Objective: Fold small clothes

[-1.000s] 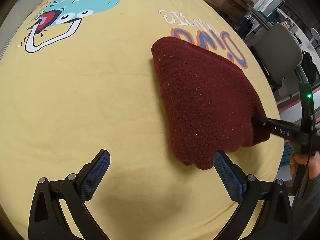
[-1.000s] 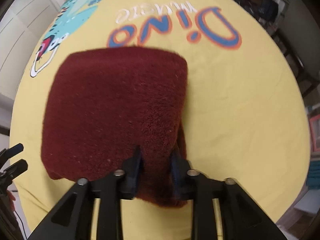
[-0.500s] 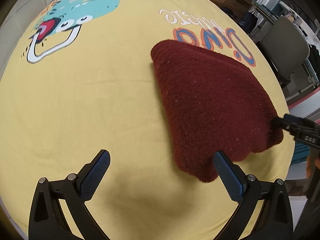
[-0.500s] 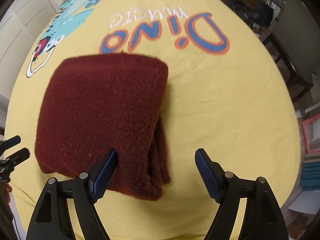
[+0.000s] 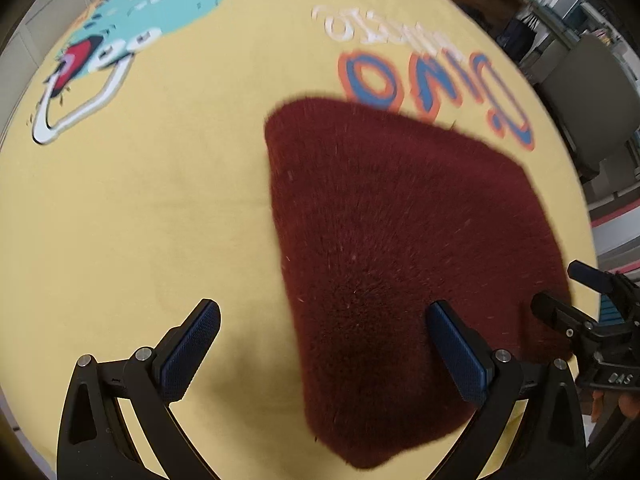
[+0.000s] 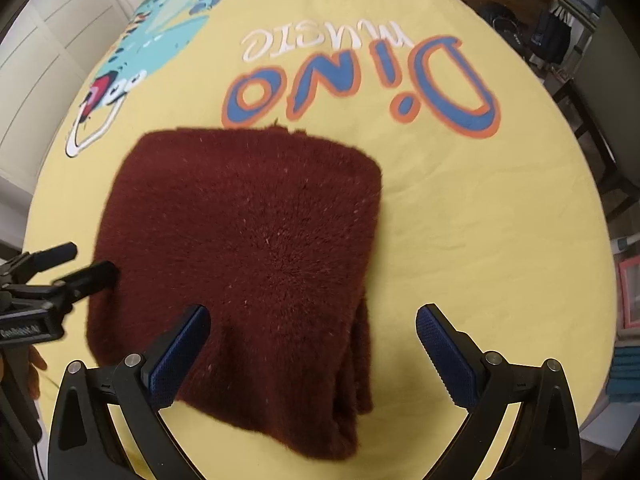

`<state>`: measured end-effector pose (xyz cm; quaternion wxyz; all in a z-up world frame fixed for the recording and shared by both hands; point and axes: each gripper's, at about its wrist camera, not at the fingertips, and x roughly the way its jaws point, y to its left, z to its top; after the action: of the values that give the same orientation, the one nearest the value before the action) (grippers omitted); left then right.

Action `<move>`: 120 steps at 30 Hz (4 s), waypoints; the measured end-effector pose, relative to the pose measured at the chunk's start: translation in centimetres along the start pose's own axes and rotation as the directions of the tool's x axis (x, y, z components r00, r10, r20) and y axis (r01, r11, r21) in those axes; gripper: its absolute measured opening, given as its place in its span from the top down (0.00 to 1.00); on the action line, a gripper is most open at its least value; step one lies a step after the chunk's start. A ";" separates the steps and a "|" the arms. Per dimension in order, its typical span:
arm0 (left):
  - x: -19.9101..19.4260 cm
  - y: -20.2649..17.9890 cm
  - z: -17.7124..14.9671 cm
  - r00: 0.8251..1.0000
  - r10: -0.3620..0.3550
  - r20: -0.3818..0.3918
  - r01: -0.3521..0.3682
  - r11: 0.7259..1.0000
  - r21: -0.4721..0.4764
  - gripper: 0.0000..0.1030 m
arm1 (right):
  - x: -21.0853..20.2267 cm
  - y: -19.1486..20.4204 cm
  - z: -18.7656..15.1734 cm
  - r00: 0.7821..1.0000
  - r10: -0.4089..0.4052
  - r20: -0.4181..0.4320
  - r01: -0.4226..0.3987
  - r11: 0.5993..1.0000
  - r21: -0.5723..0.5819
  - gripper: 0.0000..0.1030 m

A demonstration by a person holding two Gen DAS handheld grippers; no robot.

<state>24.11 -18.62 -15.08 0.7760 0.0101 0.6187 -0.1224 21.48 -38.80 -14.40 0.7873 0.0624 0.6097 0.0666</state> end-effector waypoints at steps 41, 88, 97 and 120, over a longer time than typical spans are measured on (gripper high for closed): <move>-3.9 1.9 -0.4 0.961 -0.245 0.128 0.240 0.969 0.051 0.57 | -2.5 0.7 -2.2 0.953 0.250 0.173 -0.257 0.966 0.020 0.63; -1.4 14.1 -9.2 0.975 0.088 0.206 -0.094 0.995 0.022 0.00 | 5.0 11.1 -5.7 0.991 0.008 0.137 0.015 0.986 -0.169 0.00; -3.2 13.7 -9.0 0.972 0.095 0.216 -0.099 0.995 0.005 0.01 | 4.5 10.6 -5.9 0.989 0.028 0.144 -0.007 0.989 -0.146 0.00; -15.9 12.6 -18.2 0.933 0.192 0.306 -0.173 0.981 -0.089 0.01 | -12.0 10.3 -14.9 0.937 -0.018 0.350 0.048 0.996 -0.077 0.00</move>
<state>5.96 -0.51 -5.81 0.8722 0.0242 0.4876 -0.0310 3.80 -30.55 -4.78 0.8859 0.0297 0.4580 0.0670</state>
